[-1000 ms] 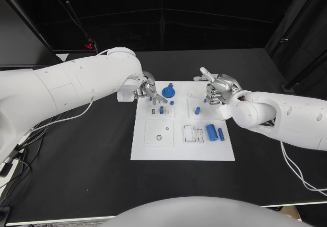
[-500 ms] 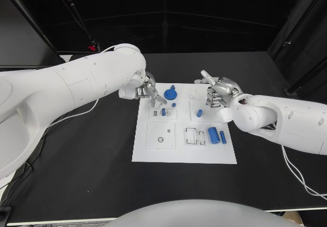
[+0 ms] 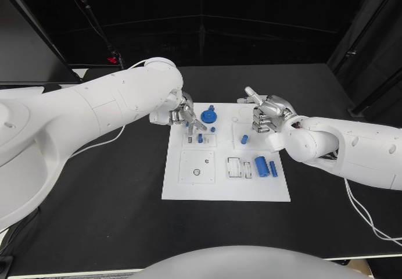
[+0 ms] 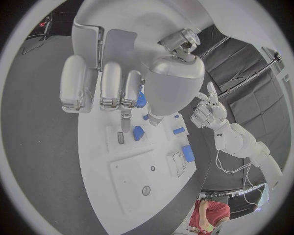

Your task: Assemble the parts on the task board

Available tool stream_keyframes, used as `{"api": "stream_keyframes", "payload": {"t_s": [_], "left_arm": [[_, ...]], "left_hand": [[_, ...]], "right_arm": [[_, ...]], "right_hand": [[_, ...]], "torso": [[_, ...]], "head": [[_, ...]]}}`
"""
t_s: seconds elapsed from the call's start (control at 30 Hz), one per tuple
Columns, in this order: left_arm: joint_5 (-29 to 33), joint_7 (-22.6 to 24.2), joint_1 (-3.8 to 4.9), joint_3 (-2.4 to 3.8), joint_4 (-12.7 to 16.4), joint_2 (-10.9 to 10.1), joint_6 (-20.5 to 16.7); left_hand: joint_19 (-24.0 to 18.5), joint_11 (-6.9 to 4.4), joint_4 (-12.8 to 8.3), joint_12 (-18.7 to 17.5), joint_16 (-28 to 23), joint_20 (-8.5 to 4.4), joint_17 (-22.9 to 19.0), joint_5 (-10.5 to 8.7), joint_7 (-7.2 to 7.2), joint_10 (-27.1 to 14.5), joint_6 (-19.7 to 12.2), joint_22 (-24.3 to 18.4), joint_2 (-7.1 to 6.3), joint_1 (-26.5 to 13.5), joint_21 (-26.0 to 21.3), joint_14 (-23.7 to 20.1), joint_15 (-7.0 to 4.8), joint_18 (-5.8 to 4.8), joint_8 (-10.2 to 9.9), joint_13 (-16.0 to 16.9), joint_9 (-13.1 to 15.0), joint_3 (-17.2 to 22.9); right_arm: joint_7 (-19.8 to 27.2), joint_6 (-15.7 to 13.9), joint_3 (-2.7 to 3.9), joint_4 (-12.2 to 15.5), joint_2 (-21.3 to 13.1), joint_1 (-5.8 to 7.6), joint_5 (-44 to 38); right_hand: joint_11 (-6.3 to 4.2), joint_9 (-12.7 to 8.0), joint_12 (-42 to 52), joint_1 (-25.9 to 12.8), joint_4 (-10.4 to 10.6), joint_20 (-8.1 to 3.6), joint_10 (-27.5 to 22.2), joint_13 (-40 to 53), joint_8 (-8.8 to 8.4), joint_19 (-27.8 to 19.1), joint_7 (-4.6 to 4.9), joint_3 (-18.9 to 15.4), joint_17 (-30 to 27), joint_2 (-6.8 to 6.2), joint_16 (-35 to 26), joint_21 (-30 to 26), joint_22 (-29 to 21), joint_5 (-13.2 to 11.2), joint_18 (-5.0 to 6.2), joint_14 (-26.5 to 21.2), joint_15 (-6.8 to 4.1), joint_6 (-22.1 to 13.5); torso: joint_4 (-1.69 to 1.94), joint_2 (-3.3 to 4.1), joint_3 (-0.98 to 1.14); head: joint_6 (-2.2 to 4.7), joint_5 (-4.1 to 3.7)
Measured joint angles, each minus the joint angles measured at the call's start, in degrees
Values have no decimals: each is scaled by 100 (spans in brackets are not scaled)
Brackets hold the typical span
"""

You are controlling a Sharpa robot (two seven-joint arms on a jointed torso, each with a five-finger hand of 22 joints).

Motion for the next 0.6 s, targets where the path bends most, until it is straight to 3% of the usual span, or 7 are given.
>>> {"api": "stream_keyframes", "payload": {"t_s": [0.27, 0.6], "left_arm": [[17, -11, -81, 1, -16, 74, -112], [24, -80, -132, 1, -60, 128, -275]], "left_hand": [[0, 0, 0, 0, 0, 0, 0, 142, 0, 0, 0, 0, 165, 165, 0, 0, 0, 0, -66, 0, -40, 0], [0, 0, 0, 0, 0, 0, 0, 178, 0, 0, 0, 0, 236, 236, 0, 0, 0, 0, -132, 0, -64, 0]], "right_arm": [[0, -9, 0, 19, 2, 0, 0], [1, -20, 0, 41, 7, 1, 0]], "right_hand": [[0, 0, 0, 0, 0, 0, 0, 0, 0, 0, 0, 0, 0, 0, 0, 0, 0, 0, 0, 0, 0, 0], [0, 0, 0, 0, 0, 0, 0, 0, 0, 0, 0, 0, 0, 0, 0, 0, 0, 0, 0, 0, 0, 0]], "torso": [[1, 0, 0], [6, 0, 0]], "head": [[8, -4], [-12, -30]]}}
